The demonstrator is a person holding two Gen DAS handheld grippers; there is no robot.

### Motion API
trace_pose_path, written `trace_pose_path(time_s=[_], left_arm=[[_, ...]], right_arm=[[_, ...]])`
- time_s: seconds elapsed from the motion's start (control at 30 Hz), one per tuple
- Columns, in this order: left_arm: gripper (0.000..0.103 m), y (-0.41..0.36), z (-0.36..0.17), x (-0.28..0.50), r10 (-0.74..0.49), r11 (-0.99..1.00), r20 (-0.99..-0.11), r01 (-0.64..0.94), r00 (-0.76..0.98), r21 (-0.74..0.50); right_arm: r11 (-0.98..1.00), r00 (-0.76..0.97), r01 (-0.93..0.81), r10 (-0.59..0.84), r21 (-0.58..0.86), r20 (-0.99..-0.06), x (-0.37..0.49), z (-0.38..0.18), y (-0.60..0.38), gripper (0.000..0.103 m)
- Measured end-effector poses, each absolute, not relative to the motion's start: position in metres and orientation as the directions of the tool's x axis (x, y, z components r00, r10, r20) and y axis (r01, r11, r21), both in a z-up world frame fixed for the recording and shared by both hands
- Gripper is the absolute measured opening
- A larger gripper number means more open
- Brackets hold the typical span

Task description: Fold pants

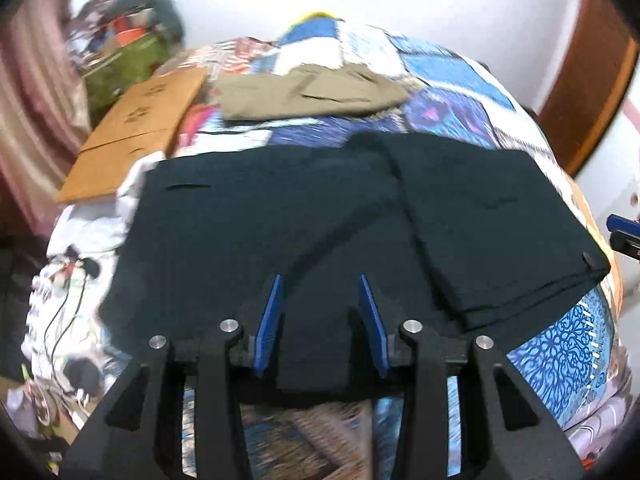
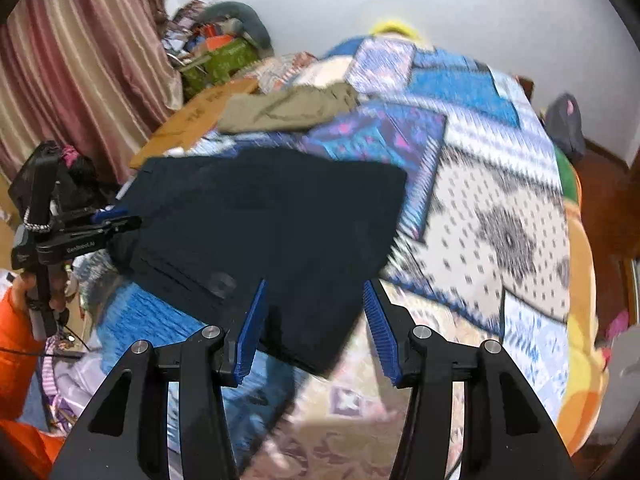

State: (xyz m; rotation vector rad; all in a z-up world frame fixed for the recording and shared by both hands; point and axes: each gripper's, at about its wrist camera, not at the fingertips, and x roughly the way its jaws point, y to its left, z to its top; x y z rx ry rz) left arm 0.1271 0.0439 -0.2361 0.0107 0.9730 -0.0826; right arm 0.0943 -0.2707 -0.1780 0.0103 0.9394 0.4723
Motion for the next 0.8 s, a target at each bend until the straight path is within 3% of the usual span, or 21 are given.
trace_pose_path(time_s=[0.07, 0.23, 0.3, 0.6, 0.8], left_arm=[[0.055, 0.063, -0.231, 0.121, -0.046, 0.999, -0.816, 0.023, 0.576, -0.040], [0.062, 0.108, -0.230, 0.106, -0.040, 0.991, -0.814, -0.083, 0.579, -0.108], [0.072, 0.126, -0.235, 0.099, -0.061, 0.979, -0.818, -0.127, 0.572, -0.162], [0.074, 0.164, -0.282, 0.078, -0.198, 0.904, -0.843, -0.239, 0.500, -0.354], [0.076, 0.170, -0.291, 0.081, -0.297, 0.838, -0.788, -0.248, 0.540, -0.486]], right_arm=[[0.888, 0.511, -0.412, 0.410, 0.204, -0.755, 0.096, -0.168, -0.261, 0.047], [0.857, 0.519, -0.476, 0.456, 0.199, -0.723, 0.106, -0.157, -0.224, 0.047], [0.847, 0.510, -0.495, 0.462, 0.191, -0.726, 0.110, -0.161, -0.210, 0.047], [0.816, 0.408, -0.533, 0.481, 0.225, -0.776, 0.119, -0.198, -0.167, 0.047], [0.819, 0.365, -0.533, 0.451, 0.215, -0.815, 0.120, -0.217, -0.156, 0.047]])
